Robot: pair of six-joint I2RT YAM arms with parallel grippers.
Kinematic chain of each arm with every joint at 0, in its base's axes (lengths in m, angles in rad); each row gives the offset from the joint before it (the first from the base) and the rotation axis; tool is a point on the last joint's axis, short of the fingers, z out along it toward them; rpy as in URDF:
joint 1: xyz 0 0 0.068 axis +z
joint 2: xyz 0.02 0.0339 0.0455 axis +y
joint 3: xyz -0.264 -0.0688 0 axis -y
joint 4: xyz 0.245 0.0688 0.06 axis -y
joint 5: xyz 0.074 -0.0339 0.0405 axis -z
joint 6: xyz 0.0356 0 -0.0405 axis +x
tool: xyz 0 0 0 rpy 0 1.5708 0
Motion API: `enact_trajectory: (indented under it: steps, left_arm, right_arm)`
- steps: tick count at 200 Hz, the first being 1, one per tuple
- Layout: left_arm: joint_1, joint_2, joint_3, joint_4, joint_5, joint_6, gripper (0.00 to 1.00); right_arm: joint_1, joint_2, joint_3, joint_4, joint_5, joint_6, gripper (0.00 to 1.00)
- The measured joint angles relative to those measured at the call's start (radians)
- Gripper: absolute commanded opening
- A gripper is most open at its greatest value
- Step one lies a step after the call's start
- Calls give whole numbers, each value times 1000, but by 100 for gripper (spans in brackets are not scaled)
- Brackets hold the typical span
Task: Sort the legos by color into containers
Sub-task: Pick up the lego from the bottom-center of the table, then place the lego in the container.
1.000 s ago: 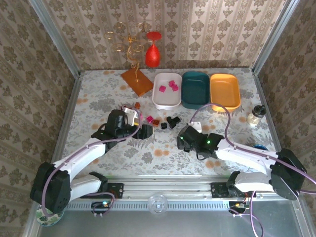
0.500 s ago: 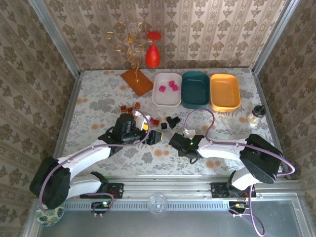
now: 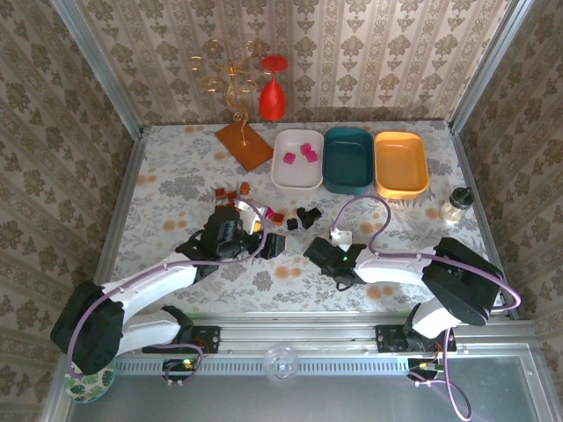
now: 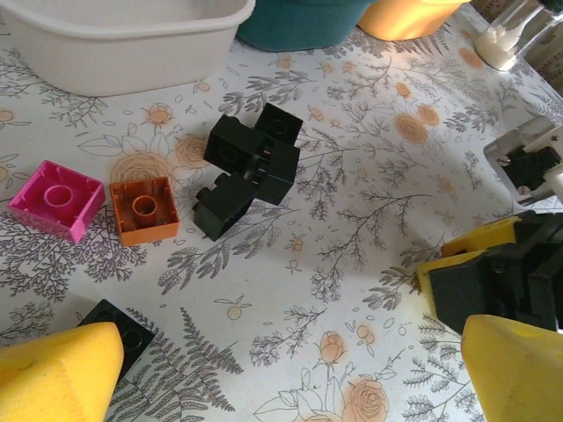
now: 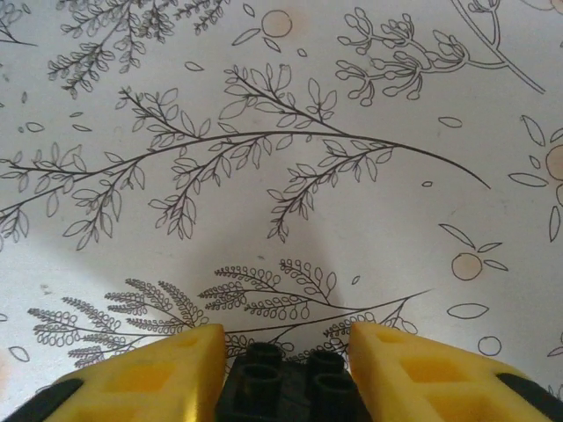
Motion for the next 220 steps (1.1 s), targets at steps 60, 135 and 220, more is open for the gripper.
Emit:
enact_trajectory:
  steps: [60,135,220]
  left_arm:
    - [0,-37,-9,5,-28,0,100]
    - [0,-16,92,-37,-93,-23,100]
    - [56,24,33,36,-145,-23,100]
  right_arm:
    - [-203,-71,51,97,-12,-142,38]
    - [-525,204,425,333,-130,-285,37]
    - [-695,629,928,287,-274,-369,73]
